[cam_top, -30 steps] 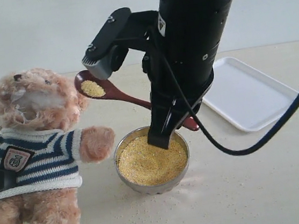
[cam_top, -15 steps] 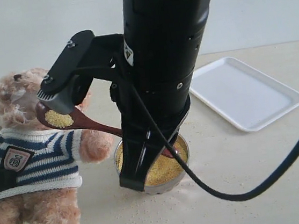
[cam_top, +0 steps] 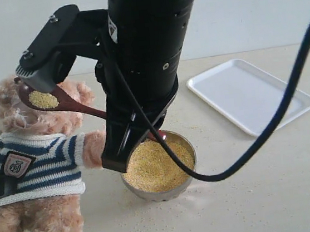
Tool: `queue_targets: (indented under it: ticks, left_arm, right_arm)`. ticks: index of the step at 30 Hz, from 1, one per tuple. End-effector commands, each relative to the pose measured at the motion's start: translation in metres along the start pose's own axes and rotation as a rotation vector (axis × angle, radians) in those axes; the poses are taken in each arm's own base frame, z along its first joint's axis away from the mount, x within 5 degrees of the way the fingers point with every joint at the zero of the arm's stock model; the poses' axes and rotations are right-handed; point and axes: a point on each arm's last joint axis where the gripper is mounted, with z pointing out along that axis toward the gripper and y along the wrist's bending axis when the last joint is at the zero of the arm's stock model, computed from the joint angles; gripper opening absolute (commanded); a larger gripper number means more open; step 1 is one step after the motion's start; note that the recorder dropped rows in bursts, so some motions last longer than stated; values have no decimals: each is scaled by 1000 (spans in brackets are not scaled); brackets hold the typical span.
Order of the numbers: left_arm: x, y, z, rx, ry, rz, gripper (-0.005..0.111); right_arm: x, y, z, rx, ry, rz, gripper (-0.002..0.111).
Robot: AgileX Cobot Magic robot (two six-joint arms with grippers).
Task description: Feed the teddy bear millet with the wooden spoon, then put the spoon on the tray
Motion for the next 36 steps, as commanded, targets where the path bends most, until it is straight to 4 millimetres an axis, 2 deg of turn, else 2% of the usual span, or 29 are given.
queue_targets:
  ticks: [1, 11, 19, 23, 30, 36]
  left_arm:
    - [-1, -3, -1, 18, -19, 0, 5]
    - [-1, -3, -1, 18, -19, 0, 5]
    - [-1, -3, -1, 18, -19, 0, 5]
    - [-1, -3, -1, 18, -19, 0, 5]
    - [-1, -3, -1, 18, -19, 0, 5]
    - [-1, -3, -1, 18, -19, 0, 5]
  right_arm:
    - [-6, -3, 7, 19, 13, -14, 0]
    - [-9, -8, 25, 91, 78, -65, 0]
    - [-25, -7, 17, 157, 43, -117, 0]
    - [-31, -5, 26, 192, 66, -153, 0]
    - [-41, 1, 36, 379, 132, -293, 0]
    - [-47, 3, 38, 520, 148, -330, 0]
